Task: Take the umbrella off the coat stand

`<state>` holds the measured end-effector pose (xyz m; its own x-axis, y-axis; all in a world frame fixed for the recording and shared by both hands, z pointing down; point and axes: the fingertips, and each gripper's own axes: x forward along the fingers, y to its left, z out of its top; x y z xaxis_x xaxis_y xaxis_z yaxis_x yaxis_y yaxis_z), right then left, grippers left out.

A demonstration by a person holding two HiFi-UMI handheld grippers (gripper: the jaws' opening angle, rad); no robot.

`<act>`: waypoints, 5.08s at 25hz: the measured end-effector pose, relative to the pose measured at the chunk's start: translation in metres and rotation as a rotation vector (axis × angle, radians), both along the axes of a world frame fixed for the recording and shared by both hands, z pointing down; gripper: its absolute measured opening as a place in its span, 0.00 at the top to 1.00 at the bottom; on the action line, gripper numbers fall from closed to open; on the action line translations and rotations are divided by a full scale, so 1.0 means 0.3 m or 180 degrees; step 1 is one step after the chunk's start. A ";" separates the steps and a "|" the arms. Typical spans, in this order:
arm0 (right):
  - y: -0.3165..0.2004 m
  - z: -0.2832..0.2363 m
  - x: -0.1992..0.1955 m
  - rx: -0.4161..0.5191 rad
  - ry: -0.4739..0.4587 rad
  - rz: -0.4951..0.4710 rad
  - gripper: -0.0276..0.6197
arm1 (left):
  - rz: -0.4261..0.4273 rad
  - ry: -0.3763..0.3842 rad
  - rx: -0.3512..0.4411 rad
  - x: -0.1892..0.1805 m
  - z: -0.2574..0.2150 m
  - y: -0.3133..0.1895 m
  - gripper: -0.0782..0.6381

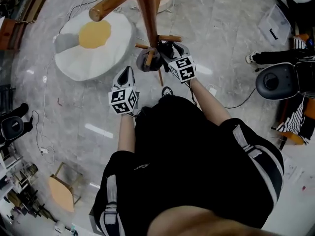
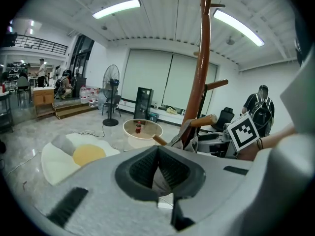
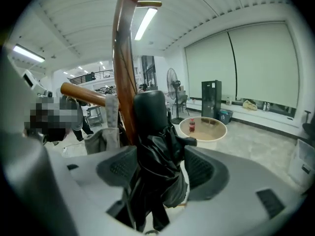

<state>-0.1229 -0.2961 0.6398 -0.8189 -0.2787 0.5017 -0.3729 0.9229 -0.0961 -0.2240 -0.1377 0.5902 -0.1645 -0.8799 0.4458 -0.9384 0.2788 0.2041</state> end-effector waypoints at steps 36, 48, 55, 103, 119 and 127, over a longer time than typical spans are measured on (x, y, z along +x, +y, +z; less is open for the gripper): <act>-0.004 -0.127 -0.016 0.0245 -0.0094 0.0279 0.65 | 0.0190 -0.0035 -0.0005 -0.046 -0.043 0.038 0.89; 0.018 -0.209 0.051 0.0247 -0.0148 0.0587 0.66 | 0.0582 -0.0018 0.0073 -0.012 -0.071 -0.001 0.89; 0.016 -0.249 0.049 0.0289 -0.0161 0.0648 0.66 | 0.0650 -0.0017 0.0105 -0.026 -0.085 -0.009 0.89; 0.114 -0.356 0.414 0.0382 -0.0273 0.1272 0.66 | 0.1253 0.0136 0.0129 0.215 -0.048 -0.064 0.89; 0.514 -0.179 0.275 0.0031 -0.0045 0.0504 0.66 | 0.0877 0.0317 -0.0068 0.137 0.043 0.229 0.89; 0.733 -0.117 -0.024 -0.0140 -0.0020 -0.0419 0.66 | 0.0328 0.0359 -0.0097 -0.062 0.080 0.390 0.89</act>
